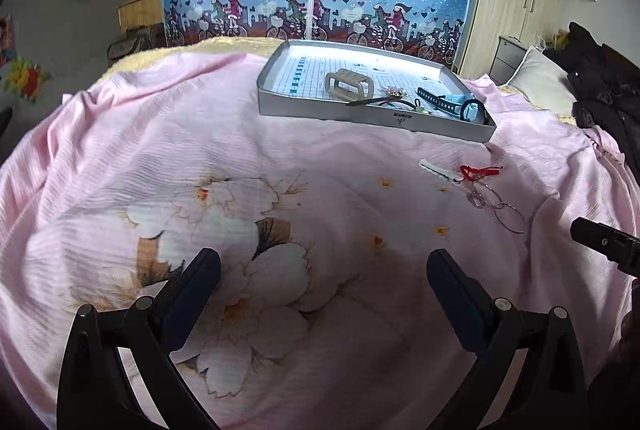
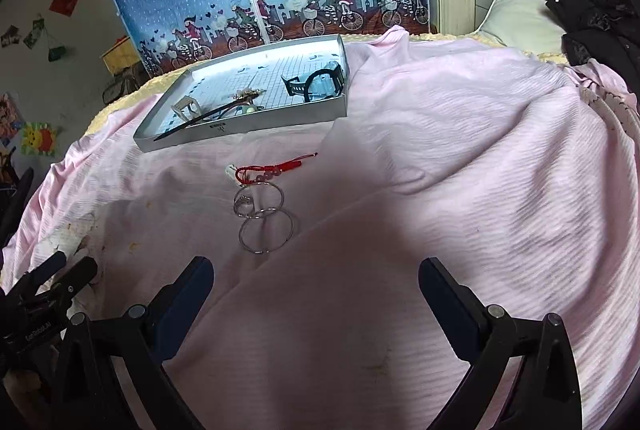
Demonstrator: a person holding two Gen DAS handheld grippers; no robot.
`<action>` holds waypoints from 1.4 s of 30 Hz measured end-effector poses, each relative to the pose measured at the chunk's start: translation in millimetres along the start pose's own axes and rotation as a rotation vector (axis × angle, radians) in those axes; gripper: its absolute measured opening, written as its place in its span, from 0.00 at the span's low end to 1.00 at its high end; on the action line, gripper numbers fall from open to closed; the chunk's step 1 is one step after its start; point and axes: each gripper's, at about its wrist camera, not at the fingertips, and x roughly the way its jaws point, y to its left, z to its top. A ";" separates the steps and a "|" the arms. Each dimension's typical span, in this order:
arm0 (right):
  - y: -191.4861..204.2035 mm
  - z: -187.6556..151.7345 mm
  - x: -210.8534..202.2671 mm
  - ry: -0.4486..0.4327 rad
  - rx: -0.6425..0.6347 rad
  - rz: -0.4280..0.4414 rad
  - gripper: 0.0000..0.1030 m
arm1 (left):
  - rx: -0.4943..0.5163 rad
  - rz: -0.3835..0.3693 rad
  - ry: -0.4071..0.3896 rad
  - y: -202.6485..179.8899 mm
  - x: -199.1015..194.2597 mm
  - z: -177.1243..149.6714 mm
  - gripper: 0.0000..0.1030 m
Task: Organize jewelry
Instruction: 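Move left tool to the white plastic piece while right tool nears red beaded bracelet, then grasp the white plastic piece with left tool while right tool grasps red beaded bracelet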
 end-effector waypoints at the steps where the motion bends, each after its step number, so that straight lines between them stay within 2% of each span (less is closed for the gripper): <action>1: -1.6 2.7 0.2 -0.012 0.004 0.024 1.00 | -0.013 -0.006 0.012 0.4 2.3 1.5 0.98; 3: -7.8 12.3 0.0 -0.058 -0.003 0.092 1.00 | -0.045 -0.042 0.023 0.7 6.0 5.2 0.98; 4: -9.4 17.3 0.1 -0.083 -0.027 0.092 1.00 | -0.059 -0.070 0.023 0.2 7.9 9.3 0.98; 6: -9.3 27.2 4.5 -0.114 -0.108 0.028 1.00 | -0.076 -0.106 0.025 -1.1 12.3 17.7 0.98; 11: -7.3 39.1 26.2 -0.062 -0.196 0.041 1.00 | -0.044 -0.186 0.057 -8.5 33.4 40.9 0.98; 13: -8.2 41.5 37.9 -0.033 -0.212 0.019 1.00 | 0.003 -0.165 0.084 -14.3 47.6 49.9 0.98; 15: -12.2 41.9 47.0 -0.018 -0.211 0.015 1.00 | 0.040 -0.145 0.079 -17.5 56.8 56.1 0.98; 18: -19.3 43.8 60.4 0.005 -0.188 0.034 1.00 | 0.031 -0.159 0.072 -18.3 70.8 56.0 0.98; 19: -20.2 45.3 64.8 0.008 -0.186 0.045 0.95 | 0.027 -0.178 0.078 -19.5 77.8 56.1 0.98; 22: -18.7 51.6 75.9 0.006 -0.205 0.092 0.71 | 0.043 -0.205 0.086 -28.9 95.0 61.1 0.97; 24: -16.4 55.2 82.9 0.009 -0.224 0.122 0.61 | 0.058 -0.244 0.085 -34.1 102.3 66.3 0.92; 26: -15.2 57.6 89.9 0.010 -0.241 0.153 0.49 | 0.071 -0.277 0.091 -38.9 108.6 71.3 0.81; 27: -14.4 59.1 93.4 0.013 -0.249 0.173 0.47 | 0.077 -0.291 0.097 -40.1 111.6 73.0 0.76; 29: -11.9 61.8 99.8 0.017 -0.265 0.217 0.43 | 0.067 -0.330 0.128 -40.3 121.6 76.2 0.57; 31: -10.1 63.6 104.8 0.024 -0.279 0.245 0.40 | 0.042 -0.370 0.151 -37.2 128.9 78.2 0.52; 37: 1.0 66.2 119.2 0.060 -0.320 0.262 0.27 | 0.045 -0.444 0.164 -39.5 132.4 81.6 0.49; 39: 4.3 64.7 119.5 0.075 -0.337 0.267 0.21 | 0.058 -0.452 0.170 -43.1 133.0 81.4 0.48; 41: 7.7 62.6 120.4 0.104 -0.359 0.245 0.10 | 0.073 -0.453 0.182 -47.0 135.7 81.0 0.48; 42: 8.3 61.7 121.7 0.118 -0.366 0.234 0.10 | 0.079 -0.451 0.192 -48.8 137.7 80.7 0.48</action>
